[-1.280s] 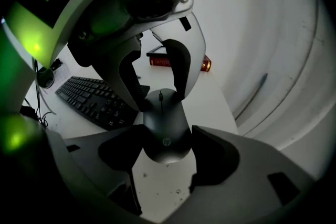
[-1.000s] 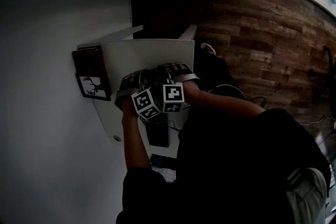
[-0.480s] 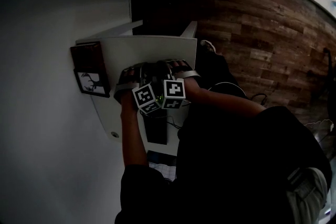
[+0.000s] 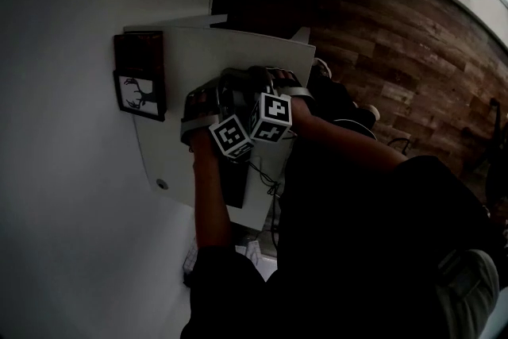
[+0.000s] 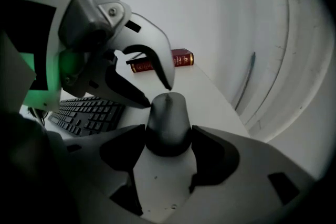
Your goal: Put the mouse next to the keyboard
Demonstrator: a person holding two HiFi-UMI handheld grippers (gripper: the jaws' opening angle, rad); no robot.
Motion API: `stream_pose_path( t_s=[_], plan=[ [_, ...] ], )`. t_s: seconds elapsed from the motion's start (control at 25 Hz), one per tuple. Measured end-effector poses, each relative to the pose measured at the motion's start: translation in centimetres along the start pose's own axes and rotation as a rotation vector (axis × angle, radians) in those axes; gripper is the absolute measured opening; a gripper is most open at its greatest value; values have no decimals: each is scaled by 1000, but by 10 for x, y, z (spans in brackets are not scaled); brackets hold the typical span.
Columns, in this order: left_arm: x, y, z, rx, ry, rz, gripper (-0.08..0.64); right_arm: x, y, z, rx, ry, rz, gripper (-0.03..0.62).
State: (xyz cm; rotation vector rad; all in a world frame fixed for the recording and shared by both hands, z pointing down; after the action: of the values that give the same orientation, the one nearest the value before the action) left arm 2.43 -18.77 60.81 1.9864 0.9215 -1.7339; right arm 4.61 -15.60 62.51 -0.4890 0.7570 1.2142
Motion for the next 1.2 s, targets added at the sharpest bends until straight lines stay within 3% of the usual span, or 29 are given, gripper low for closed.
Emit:
stream_pose_path(
  t_s=[0.08,0.12,0.24,0.32,0.4,0.44,0.48,0.52,0.6,0.72,0.8,0.92,1.04,1.2],
  plan=[
    [14,-2,5,57,1,-53,25,5,0,-2,24,-14,-6,284],
    [22,-4,8,97,-4,-78,3,9,-1,-4,35,-27,-13,284],
    [52,-18,13,286,-41,-125,3,21,-6,-10,84,-69,-18,284],
    [74,-36,21,467,-71,-179,3,29,-11,-15,118,-110,19,284],
    [97,-62,32,687,-102,-241,3,46,-21,-28,118,-197,111,277],
    [106,-79,37,803,-116,-270,3,58,-27,-36,99,-261,162,208],
    [115,-97,38,920,-133,-297,3,71,-31,-44,73,-325,194,88],
    [122,-115,37,1033,-155,-324,3,82,-31,-51,51,-381,193,36],
    [131,-150,19,1245,-236,-365,3,98,-12,-56,63,-450,92,21],
    [135,-209,-37,1560,-503,-378,3,122,48,-24,181,-467,-95,20],
    [134,-251,-68,1712,-627,-386,3,149,84,3,261,-475,-168,20],
    [151,-303,-99,1852,-636,-433,3,202,115,31,326,-504,-230,20],
    [171,-317,-114,1968,-703,-512,3,237,112,31,371,-534,-227,20],
    [192,-291,-107,1939,-760,-668,3,274,90,12,392,-613,-202,20]
  ],
)
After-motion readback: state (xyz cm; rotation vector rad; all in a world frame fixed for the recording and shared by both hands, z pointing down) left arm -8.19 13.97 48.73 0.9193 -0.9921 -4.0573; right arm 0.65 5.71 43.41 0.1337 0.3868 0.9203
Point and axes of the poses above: the fingertips, and each gripper's own axes: x backward along the fingers, y to its left, z out of its underside, the point moved 2 cm from there along x, backward along the fingers, and after that the axes turned 13 degrees about z, right-handed, at the moved point
